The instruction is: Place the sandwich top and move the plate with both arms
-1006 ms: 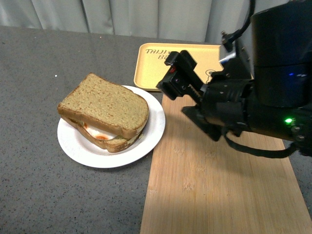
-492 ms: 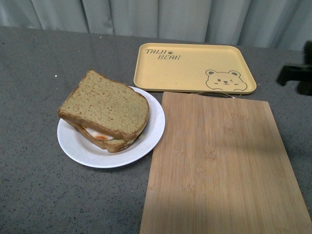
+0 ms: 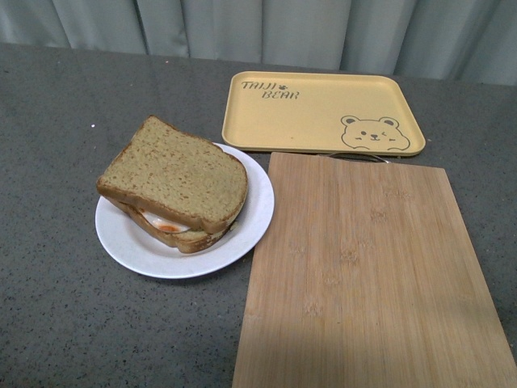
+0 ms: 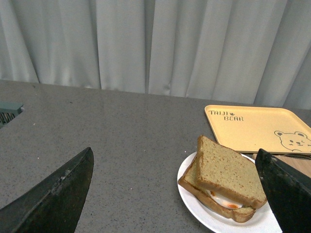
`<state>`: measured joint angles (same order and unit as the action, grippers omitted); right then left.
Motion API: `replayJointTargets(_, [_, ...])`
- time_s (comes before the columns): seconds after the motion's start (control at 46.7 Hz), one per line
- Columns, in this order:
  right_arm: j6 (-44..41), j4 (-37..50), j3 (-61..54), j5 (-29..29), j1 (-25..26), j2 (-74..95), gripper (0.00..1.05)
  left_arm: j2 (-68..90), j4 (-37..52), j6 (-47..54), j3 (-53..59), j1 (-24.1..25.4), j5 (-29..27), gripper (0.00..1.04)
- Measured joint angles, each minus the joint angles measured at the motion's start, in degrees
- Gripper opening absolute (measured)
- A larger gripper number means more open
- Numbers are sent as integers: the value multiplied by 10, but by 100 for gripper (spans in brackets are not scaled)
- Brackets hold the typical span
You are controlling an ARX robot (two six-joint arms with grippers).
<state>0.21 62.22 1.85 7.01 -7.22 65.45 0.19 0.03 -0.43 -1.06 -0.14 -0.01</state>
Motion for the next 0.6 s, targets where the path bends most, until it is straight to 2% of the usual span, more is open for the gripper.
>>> replayJointTargets(0.15, [0, -143, -4, -20, 20, -143, 1, 0, 0, 0, 0, 0, 0, 98])
replayJointTargets(0.171, [0, -159, -5, -42, 33, -163, 1, 0, 0, 0, 0, 0, 0, 98])
replayJointTargets(0.214, [0, -181, -7, -65, 55, -191, 1, 0, 0, 0, 0, 0, 0, 98])
replayJointTargets(0.3, [0, -214, -11, -66, 70, -231, 1, 0, 0, 0, 0, 0, 0, 98])
replayJointTargets(0.599, [0, -331, -16, -70, 71, -360, 1, 0, 0, 0, 0, 0, 0, 98])
